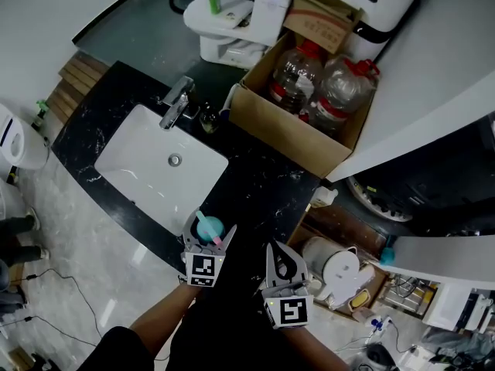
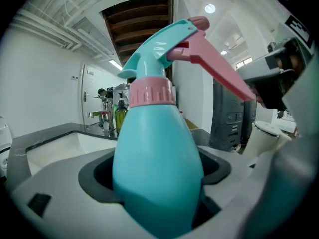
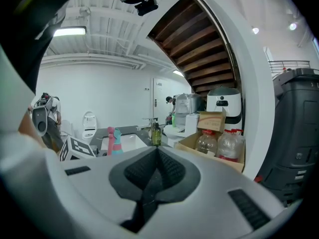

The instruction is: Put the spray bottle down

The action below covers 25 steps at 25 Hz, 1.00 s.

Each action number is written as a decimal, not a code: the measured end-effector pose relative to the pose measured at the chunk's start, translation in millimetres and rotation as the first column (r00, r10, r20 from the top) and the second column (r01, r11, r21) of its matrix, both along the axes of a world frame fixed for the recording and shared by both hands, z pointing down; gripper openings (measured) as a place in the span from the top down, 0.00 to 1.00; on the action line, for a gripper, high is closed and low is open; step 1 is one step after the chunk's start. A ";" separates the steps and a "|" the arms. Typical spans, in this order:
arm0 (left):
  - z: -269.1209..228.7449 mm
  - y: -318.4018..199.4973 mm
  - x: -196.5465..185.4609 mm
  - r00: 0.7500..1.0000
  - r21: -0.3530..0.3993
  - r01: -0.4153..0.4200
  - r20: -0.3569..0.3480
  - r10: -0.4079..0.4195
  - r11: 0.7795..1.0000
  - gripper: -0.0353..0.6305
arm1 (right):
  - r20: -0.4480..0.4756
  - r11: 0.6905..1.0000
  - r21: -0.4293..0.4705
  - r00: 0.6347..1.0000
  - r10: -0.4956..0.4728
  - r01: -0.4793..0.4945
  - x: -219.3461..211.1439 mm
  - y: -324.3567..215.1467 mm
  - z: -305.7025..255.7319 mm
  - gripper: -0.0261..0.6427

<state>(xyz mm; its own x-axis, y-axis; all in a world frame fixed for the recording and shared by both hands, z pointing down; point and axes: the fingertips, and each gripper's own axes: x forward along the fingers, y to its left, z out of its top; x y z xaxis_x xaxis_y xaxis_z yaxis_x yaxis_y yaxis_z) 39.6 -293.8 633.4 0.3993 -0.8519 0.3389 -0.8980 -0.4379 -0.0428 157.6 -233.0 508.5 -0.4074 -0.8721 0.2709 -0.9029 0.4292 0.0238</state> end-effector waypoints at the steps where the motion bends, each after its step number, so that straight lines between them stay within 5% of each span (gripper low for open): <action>1: 0.0 -1.2 0.1 1.000 0.002 0.003 0.003 -0.003 1.000 0.29 | 0.009 1.000 0.000 1.000 0.001 -0.001 -0.6 -0.3 -0.1 0.94; 25: 3.0 12.9 -8.7 0.999 -0.003 -0.023 0.023 0.023 1.000 0.29 | 0.005 1.000 -0.016 1.000 0.023 -0.023 -7.1 18.8 -0.5 0.94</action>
<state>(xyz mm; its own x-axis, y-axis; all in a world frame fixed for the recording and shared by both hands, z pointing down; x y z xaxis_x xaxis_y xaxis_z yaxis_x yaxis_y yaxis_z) 30.9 -281.0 636.4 0.4110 -0.8415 0.3508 -0.8864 -0.4587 -0.0619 150.5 -214.2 508.0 -0.3886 -0.8769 0.2829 -0.9126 0.4086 0.0128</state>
